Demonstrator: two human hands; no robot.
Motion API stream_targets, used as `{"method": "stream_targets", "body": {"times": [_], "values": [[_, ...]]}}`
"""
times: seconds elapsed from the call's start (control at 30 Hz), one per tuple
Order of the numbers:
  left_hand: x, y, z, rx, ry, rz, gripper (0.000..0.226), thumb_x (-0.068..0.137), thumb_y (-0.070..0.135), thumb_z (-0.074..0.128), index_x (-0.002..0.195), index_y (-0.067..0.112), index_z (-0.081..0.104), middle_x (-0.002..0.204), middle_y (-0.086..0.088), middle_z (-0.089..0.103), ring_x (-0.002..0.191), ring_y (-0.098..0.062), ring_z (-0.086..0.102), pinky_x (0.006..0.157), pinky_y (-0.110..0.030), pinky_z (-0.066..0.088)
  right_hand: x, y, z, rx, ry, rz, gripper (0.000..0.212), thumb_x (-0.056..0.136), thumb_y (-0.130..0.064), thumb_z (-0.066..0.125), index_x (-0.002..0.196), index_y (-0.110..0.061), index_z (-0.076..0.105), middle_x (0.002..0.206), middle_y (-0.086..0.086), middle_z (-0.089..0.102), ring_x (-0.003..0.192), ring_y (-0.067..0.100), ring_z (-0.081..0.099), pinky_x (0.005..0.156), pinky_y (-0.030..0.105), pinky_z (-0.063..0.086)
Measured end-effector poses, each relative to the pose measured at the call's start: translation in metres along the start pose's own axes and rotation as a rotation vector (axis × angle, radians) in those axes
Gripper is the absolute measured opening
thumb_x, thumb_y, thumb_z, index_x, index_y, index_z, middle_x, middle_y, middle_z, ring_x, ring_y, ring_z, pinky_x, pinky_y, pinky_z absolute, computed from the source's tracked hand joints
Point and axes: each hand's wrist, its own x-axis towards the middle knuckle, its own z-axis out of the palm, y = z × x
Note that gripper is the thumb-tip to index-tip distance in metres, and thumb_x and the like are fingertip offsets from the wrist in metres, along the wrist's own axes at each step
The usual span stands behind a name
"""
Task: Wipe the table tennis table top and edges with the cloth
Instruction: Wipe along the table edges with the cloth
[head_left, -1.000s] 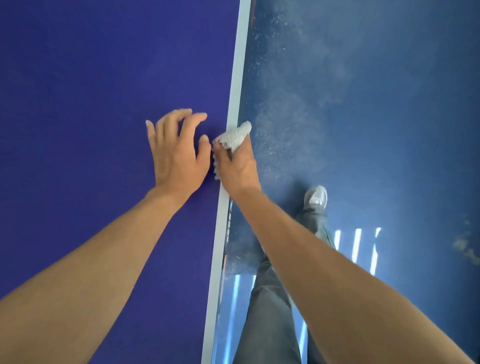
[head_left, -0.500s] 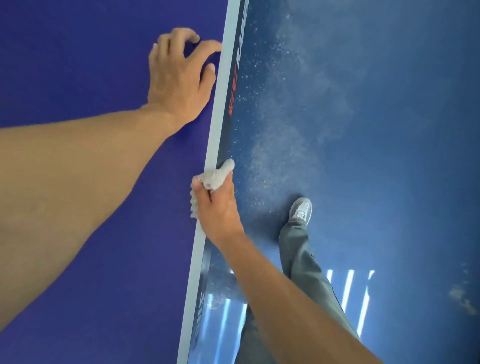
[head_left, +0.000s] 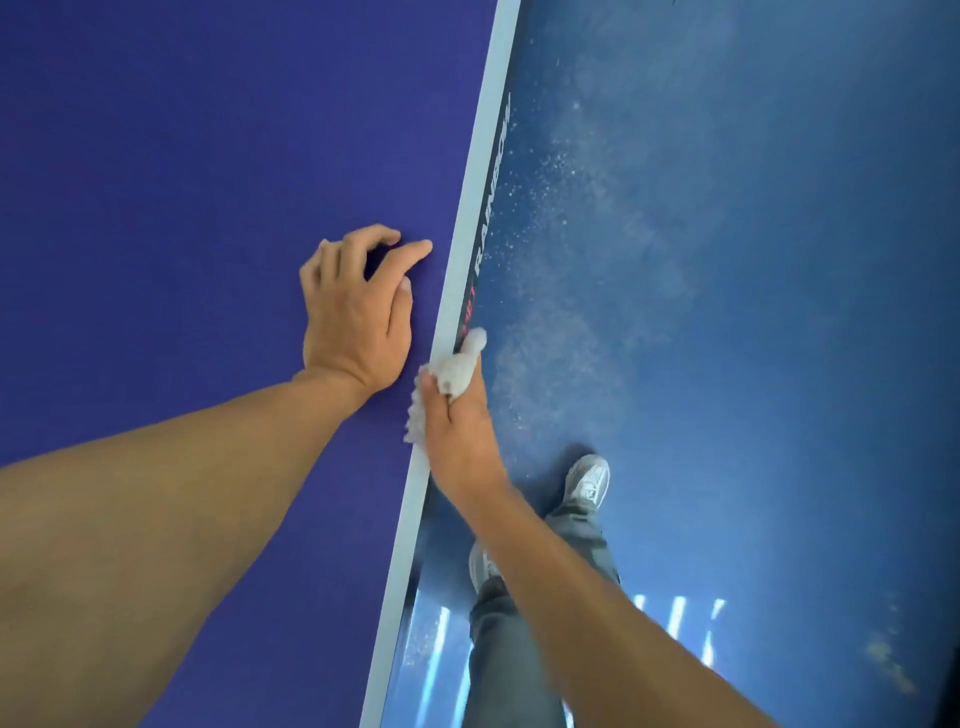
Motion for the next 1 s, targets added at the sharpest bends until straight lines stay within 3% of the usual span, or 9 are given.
{"method": "stream_targets", "body": {"times": [0.1,0.17,0.23,0.3,0.37,0.5,0.6,0.7,1.0], "values": [[0.001,0.0,0.002,0.017,-0.021,-0.003,0.04,0.101,0.018,0.044,0.137,0.025,0.059,0.138,-0.006,0.053,0.119,-0.032,0.05,0.116,-0.056,0.029,-0.034,0.023,0.0,-0.106,-0.048,0.126,0.061,0.104,-0.037,0.053,0.157,-0.03,0.025,0.12,0.006,0.059,0.074,0.007,0.062,0.072,0.039,0.063],[0.003,-0.001,0.002,0.026,-0.029,-0.004,0.04,0.101,0.019,0.043,0.136,0.025,0.058,0.138,-0.006,0.052,0.118,-0.032,0.049,0.116,-0.056,0.028,-0.024,0.015,-0.003,-0.191,-0.07,0.141,0.07,0.104,-0.038,0.053,0.162,-0.027,0.015,0.138,0.008,0.054,0.081,0.007,0.066,0.077,0.043,0.063],[0.003,0.0,0.001,0.012,-0.048,-0.015,0.04,0.101,0.019,0.042,0.136,0.024,0.059,0.139,-0.007,0.052,0.121,-0.032,0.049,0.118,-0.056,0.026,0.0,-0.012,-0.008,-0.207,-0.072,0.083,0.069,0.107,-0.031,0.053,0.161,-0.018,0.013,0.138,0.016,0.052,0.087,0.012,0.065,0.078,0.042,0.062],[0.003,0.001,0.0,0.004,-0.054,-0.039,0.041,0.1,0.02,0.041,0.136,0.023,0.06,0.138,-0.008,0.053,0.126,-0.03,0.049,0.119,-0.056,0.025,0.038,-0.046,-0.013,-0.27,-0.038,0.02,0.067,0.108,-0.028,0.053,0.159,-0.009,0.013,0.145,0.024,0.05,0.102,0.02,0.056,0.095,0.055,0.056],[0.003,0.002,0.0,-0.003,-0.065,-0.04,0.041,0.1,0.022,0.041,0.136,0.022,0.06,0.138,-0.009,0.054,0.129,-0.029,0.049,0.121,-0.056,0.022,0.082,-0.085,-0.017,-0.396,0.016,-0.019,0.066,0.108,-0.033,0.051,0.159,-0.007,0.018,0.155,0.021,0.045,0.114,0.021,0.048,0.113,0.056,0.045],[0.003,0.0,0.0,-0.016,-0.084,-0.024,0.041,0.1,0.02,0.042,0.136,0.021,0.06,0.138,-0.011,0.054,0.131,-0.031,0.05,0.121,-0.056,0.019,0.179,-0.172,-0.024,-0.317,0.12,-0.032,0.039,0.108,-0.034,0.054,0.132,-0.002,0.05,0.111,0.014,0.07,0.083,0.022,0.071,0.075,0.036,0.063],[0.003,0.0,0.001,-0.003,-0.096,-0.016,0.04,0.1,0.021,0.04,0.137,0.024,0.055,0.138,-0.012,0.054,0.13,-0.033,0.049,0.121,-0.056,0.018,0.223,-0.211,-0.027,-0.382,0.179,-0.021,0.042,0.104,-0.041,0.06,0.125,-0.005,0.062,0.109,0.01,0.075,0.092,0.019,0.075,0.084,0.035,0.062],[0.004,-0.002,0.002,0.015,-0.115,-0.019,0.04,0.1,0.022,0.04,0.138,0.026,0.051,0.138,-0.012,0.054,0.129,-0.032,0.048,0.121,-0.056,0.019,0.214,-0.211,-0.023,-0.285,0.225,-0.067,0.02,0.104,-0.036,0.061,0.105,-0.016,0.057,0.085,-0.001,0.069,0.054,-0.004,0.065,0.052,0.015,0.051],[0.004,0.0,-0.001,0.015,-0.183,-0.057,0.042,0.099,0.025,0.038,0.139,0.026,0.049,0.137,-0.014,0.052,0.128,-0.034,0.048,0.122,-0.057,0.017,0.097,-0.122,-0.01,-0.244,0.065,0.143,0.04,0.104,-0.028,0.061,0.137,-0.015,0.041,0.107,0.014,0.066,0.073,0.015,0.068,0.058,0.028,0.057]]}}
